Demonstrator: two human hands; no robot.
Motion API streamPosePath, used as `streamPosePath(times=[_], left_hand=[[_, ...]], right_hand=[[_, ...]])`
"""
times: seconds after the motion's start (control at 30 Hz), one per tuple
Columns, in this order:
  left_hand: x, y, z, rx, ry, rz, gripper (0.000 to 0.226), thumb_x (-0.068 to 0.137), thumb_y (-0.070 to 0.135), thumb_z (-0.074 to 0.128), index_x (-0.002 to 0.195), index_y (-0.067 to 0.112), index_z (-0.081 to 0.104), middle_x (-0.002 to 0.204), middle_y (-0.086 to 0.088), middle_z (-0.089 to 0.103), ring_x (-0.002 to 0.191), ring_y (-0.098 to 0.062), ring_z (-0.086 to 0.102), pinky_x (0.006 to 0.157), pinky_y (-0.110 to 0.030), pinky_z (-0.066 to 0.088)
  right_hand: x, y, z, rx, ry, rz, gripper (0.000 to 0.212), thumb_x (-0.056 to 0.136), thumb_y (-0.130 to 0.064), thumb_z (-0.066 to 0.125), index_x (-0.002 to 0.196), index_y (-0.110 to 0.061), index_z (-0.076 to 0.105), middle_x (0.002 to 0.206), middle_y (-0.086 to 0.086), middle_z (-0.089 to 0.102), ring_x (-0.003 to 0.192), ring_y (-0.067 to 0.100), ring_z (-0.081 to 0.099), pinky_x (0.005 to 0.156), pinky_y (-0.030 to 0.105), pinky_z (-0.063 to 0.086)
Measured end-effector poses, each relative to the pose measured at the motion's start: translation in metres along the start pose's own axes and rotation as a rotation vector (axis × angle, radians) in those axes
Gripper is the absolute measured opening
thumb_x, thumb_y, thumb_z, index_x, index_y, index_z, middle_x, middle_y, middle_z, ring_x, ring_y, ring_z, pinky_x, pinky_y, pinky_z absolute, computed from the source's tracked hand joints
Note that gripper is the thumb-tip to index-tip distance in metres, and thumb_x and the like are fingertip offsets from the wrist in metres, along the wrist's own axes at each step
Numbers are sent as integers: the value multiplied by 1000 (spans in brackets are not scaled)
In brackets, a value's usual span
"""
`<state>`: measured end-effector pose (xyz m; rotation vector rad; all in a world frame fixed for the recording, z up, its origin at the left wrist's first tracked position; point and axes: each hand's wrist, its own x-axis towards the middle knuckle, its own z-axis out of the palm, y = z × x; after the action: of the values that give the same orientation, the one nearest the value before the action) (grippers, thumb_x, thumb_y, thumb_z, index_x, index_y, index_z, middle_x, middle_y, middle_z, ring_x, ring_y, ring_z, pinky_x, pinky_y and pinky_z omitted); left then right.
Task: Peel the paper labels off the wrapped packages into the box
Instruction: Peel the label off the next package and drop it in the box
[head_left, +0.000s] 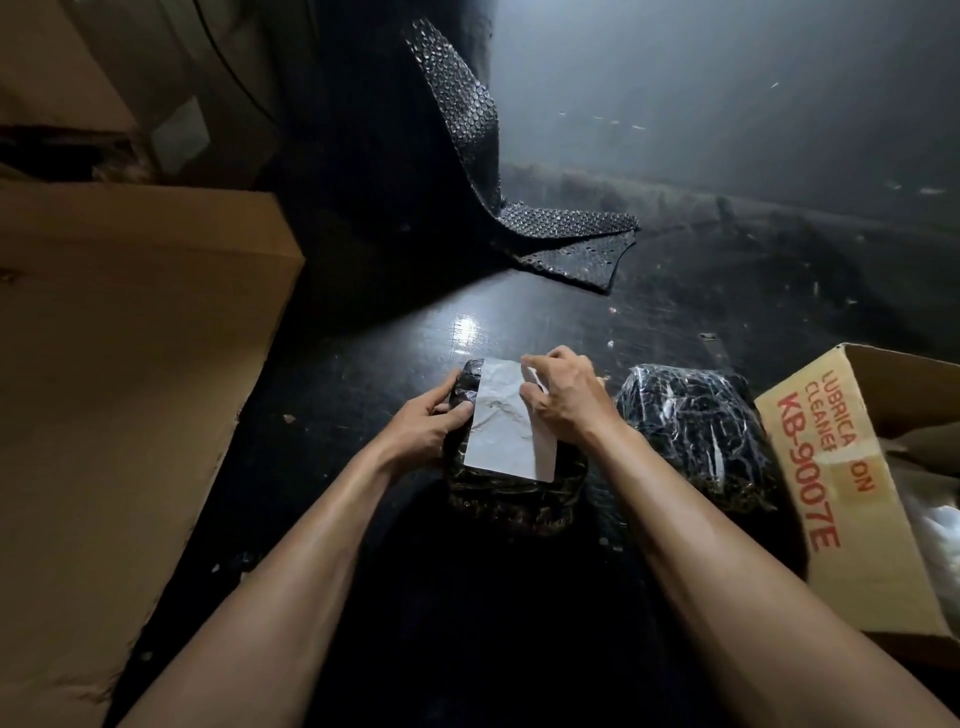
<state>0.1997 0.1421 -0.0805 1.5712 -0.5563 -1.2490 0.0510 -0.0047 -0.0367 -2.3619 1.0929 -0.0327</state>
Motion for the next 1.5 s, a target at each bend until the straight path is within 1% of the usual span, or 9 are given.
streamPosePath(times=[0.13, 0.27, 0.47, 0.8, 1.0, 1.2, 1.3, 1.37, 1.5], left_hand=[[3, -5, -4, -44, -22, 2, 64, 98, 15, 63, 155, 31, 36, 96, 1, 74, 83, -10, 71, 68, -21, 54], [3, -8, -3, -97, -9, 14, 62, 97, 11, 63, 151, 31, 41, 97, 0, 76, 84, -12, 73, 68, -22, 55], [9, -15, -2, -128, 22, 23, 62, 95, 11, 66, 151, 28, 45, 98, -4, 77, 87, -14, 73, 74, -25, 55], [8, -13, -1, -149, 32, 30, 61, 95, 13, 67, 149, 30, 46, 102, -7, 77, 88, -14, 74, 72, -23, 56], [9, -16, -1, -129, 40, 45, 61, 95, 15, 68, 149, 30, 46, 101, -6, 78, 90, -15, 74, 76, -25, 55], [7, -14, -1, -142, 41, 44, 61, 95, 13, 67, 150, 29, 46, 100, -8, 76, 85, -12, 74, 69, -21, 55], [5, -13, 1, -161, 47, 42, 59, 95, 12, 66, 149, 29, 48, 97, -7, 75, 80, -12, 74, 66, -21, 56], [6, -13, 3, -166, 59, 37, 59, 96, 12, 66, 149, 29, 48, 92, -4, 75, 77, -12, 73, 64, -22, 56], [7, -15, 5, -145, 89, 45, 58, 95, 12, 66, 149, 29, 48, 82, 4, 76, 75, -10, 72, 63, -23, 55]], right_hand=[[8, -2, 7, 41, 8, 48, 28, 97, -40, 58, 120, -27, 68, 120, 6, 54, 120, 27, 44, 105, 56, 35], [14, 0, 7, 118, 1, 67, 22, 93, -38, 64, 113, -30, 64, 126, 3, 53, 124, 25, 41, 108, 58, 35], [20, -5, 3, 166, 69, 27, 8, 90, -30, 72, 89, -29, 64, 103, -4, 65, 105, 21, 59, 94, 50, 49], [32, -5, -7, 187, -51, 61, 37, 93, -30, 69, 129, -25, 64, 117, 3, 67, 107, 22, 62, 95, 36, 52], [36, -18, -6, 168, -99, 37, 18, 90, -39, 69, 106, -31, 74, 121, 9, 66, 107, 26, 62, 92, 45, 55], [34, -22, -3, 256, -57, 64, 26, 73, -62, 72, 84, -39, 75, 117, 4, 68, 106, 27, 62, 92, 50, 52], [33, -18, 3, 250, 4, 59, 3, 84, -42, 76, 83, -40, 74, 109, -2, 63, 106, 23, 59, 88, 43, 54], [33, -13, 9, 241, 30, 63, 17, 90, -30, 73, 81, -43, 72, 102, -3, 59, 106, 23, 56, 90, 46, 54], [27, -15, 11, 238, 73, 40, 4, 90, -35, 70, 87, -36, 73, 96, 0, 54, 108, 25, 50, 92, 48, 50]])
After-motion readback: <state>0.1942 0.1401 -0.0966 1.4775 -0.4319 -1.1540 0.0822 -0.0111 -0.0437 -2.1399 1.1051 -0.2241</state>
